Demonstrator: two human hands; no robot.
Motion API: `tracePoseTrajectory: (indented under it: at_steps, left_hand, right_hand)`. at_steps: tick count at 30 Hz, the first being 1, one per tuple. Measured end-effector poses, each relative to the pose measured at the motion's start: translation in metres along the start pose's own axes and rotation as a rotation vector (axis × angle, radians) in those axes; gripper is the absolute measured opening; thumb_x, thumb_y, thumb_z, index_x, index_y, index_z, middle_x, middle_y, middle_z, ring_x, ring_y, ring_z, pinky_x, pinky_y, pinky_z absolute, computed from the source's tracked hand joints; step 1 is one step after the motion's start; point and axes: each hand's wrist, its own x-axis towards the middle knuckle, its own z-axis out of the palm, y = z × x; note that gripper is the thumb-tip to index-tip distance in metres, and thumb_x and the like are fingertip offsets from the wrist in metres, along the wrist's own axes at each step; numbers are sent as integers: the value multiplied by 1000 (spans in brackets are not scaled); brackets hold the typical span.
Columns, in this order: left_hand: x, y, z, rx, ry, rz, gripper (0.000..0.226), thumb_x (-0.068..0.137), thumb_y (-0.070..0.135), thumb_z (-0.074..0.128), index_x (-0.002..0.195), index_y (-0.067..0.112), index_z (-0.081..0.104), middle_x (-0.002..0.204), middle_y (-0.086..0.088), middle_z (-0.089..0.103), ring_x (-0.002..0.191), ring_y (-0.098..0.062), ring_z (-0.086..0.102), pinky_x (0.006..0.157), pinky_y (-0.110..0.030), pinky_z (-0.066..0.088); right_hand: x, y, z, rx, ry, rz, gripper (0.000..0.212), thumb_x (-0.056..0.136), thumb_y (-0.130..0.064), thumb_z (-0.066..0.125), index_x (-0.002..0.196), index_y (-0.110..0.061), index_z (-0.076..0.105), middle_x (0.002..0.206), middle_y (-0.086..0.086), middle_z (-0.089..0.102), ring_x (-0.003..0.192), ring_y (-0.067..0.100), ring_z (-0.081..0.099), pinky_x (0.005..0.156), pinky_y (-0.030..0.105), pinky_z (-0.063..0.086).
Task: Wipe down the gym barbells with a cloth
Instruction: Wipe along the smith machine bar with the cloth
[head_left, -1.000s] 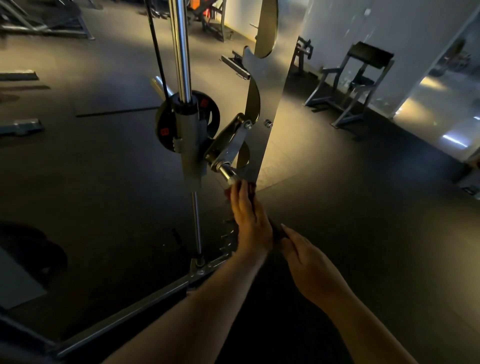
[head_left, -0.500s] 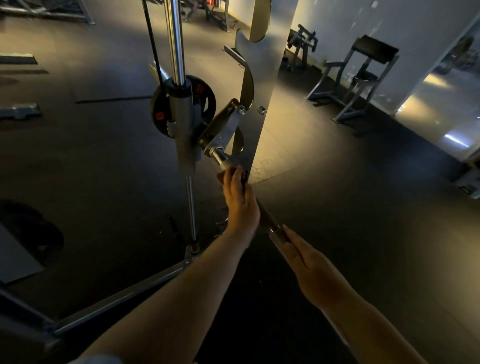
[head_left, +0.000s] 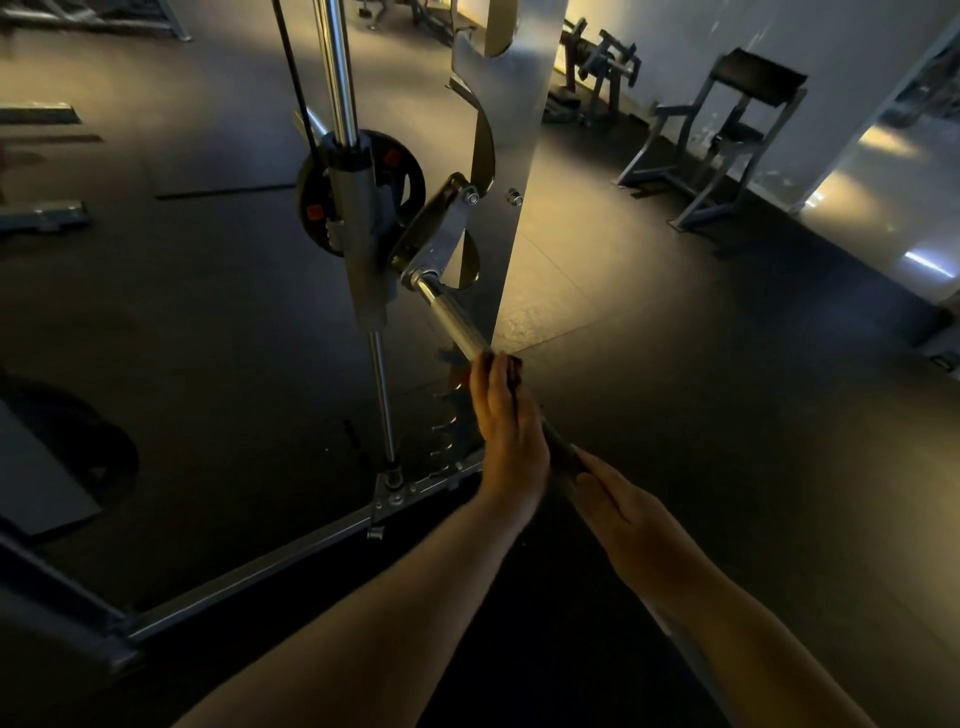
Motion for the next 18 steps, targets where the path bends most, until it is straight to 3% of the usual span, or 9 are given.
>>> tracePoseTrajectory:
  at_steps: [2, 3, 5, 6, 8, 10, 14, 16, 18]
  left_hand:
    - [-17, -8, 5, 19, -40, 36, 54, 111, 23, 35, 154, 50, 18, 158, 32, 0, 145, -3, 23, 115, -34, 34]
    - [-13, -9, 4, 6, -44, 17, 53, 111, 22, 36, 155, 47, 20, 159, 30, 2, 147, -9, 22, 116, -38, 34]
    - [0, -7, -1, 8, -54, 2, 50, 110, 20, 37, 156, 37, 25, 160, 23, 5, 140, -10, 30, 108, -30, 42]
    - [4, -4, -4, 27, -58, 14, 50, 110, 20, 37, 157, 34, 26, 160, 21, 6, 135, -4, 33, 99, -21, 42]
    - [8, 0, -5, 47, -50, 32, 49, 111, 20, 37, 156, 34, 27, 160, 21, 6, 121, 16, 34, 86, -10, 35]
    - [3, 0, 0, 31, -14, 11, 48, 111, 21, 35, 156, 35, 27, 159, 23, 7, 113, 27, 32, 86, -9, 33]
    - [-30, -16, 17, 43, 2, 45, 51, 111, 29, 33, 159, 39, 20, 161, 27, 2, 148, -6, 20, 119, -35, 28]
    - [-43, -17, 19, 42, -47, 30, 53, 111, 28, 32, 159, 42, 16, 158, 34, 0, 152, -11, 13, 123, -45, 24]
    - [-35, -12, 14, 4, -40, 2, 50, 111, 24, 34, 158, 37, 24, 152, 35, 9, 148, -12, 21, 123, -49, 28]
  right_hand:
    - [-4, 2, -1, 60, 4, -10, 42, 108, -46, 32, 150, -45, 36, 113, -22, 60, 91, -4, 65, 72, 12, 50]
    - [-5, 2, -1, 75, 9, -7, 42, 108, -47, 33, 150, -45, 38, 111, -22, 61, 99, 5, 67, 81, 19, 55]
    - [-9, 5, -2, 62, 4, 11, 44, 107, -50, 32, 150, -46, 36, 110, -11, 64, 108, 28, 66, 94, 42, 55]
    - [-12, 7, -3, 45, -2, 19, 44, 106, -51, 31, 150, -48, 34, 111, -3, 65, 107, 32, 66, 92, 46, 55]
    - [-17, 12, -4, 17, -4, 19, 42, 106, -52, 29, 148, -51, 32, 111, 1, 64, 101, 31, 67, 84, 42, 58]
    - [-21, 19, -4, 17, -2, 19, 41, 106, -52, 29, 147, -51, 33, 112, -4, 61, 102, 28, 66, 85, 40, 57]
    - [-24, 30, -4, 61, 2, -10, 45, 105, -54, 30, 149, -48, 37, 114, -19, 61, 112, 27, 65, 98, 36, 52]
    - [-28, 31, -5, 59, 1, -24, 49, 104, -56, 31, 151, -47, 37, 115, -18, 62, 114, 28, 64, 99, 40, 52]
    - [-33, 30, -5, 39, 6, -18, 49, 103, -56, 30, 151, -48, 34, 113, -16, 60, 104, 25, 67, 87, 37, 57]
